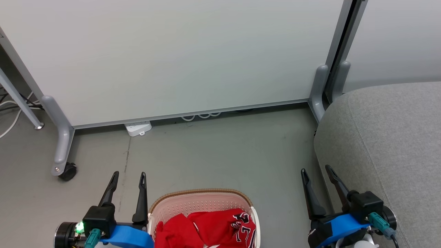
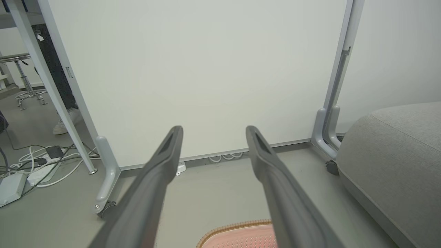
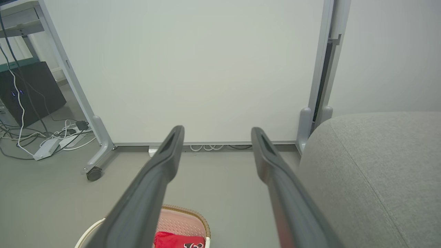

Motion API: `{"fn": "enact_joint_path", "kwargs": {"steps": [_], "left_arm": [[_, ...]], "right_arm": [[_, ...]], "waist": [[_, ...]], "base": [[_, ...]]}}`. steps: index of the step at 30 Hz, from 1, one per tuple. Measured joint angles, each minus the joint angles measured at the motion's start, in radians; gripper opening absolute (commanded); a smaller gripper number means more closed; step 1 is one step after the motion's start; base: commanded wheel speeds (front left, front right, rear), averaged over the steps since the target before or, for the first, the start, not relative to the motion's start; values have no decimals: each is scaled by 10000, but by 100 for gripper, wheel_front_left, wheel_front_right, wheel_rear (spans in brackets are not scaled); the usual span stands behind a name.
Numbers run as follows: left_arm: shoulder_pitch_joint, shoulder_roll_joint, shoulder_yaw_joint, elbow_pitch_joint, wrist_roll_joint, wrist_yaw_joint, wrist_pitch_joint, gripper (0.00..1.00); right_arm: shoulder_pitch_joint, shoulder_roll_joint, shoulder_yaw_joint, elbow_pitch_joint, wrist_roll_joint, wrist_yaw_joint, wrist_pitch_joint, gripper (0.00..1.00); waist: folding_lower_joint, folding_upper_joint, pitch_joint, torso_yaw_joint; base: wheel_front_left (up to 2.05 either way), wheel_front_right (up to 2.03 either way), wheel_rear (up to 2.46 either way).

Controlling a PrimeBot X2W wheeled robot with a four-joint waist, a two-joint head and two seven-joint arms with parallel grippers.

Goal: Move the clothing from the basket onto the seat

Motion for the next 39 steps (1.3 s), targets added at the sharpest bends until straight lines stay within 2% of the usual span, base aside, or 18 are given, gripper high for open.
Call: {"fn": "enact_joint_path", "kwargs": {"steps": [12, 19, 28, 39], "left_arm": [[0, 2, 56, 104, -4, -17, -4, 100], [-358, 21, -8, 545, 188, -286, -8, 100], [-1859, 205, -621, 1987, 560, -857, -10, 100], [-3855, 516, -1747, 4293, 953, -1237, -8, 100]], "right_arm": [[-5, -2, -21, 75, 0, 0, -2, 100], [-100, -4, 13, 73, 2, 0, -2, 100], [-633, -4, 38, -98, -19, 0, -2, 100], [-1660, -8, 81, -460, -105, 0, -2, 100]], "waist": [[0, 0, 26, 0], [0, 0, 200, -62], [1, 0, 1069, -325], [1, 0, 2751, -896]], "base": [[0, 0, 0], [0, 0, 0], [0, 0, 0], [0, 0, 0]]}}
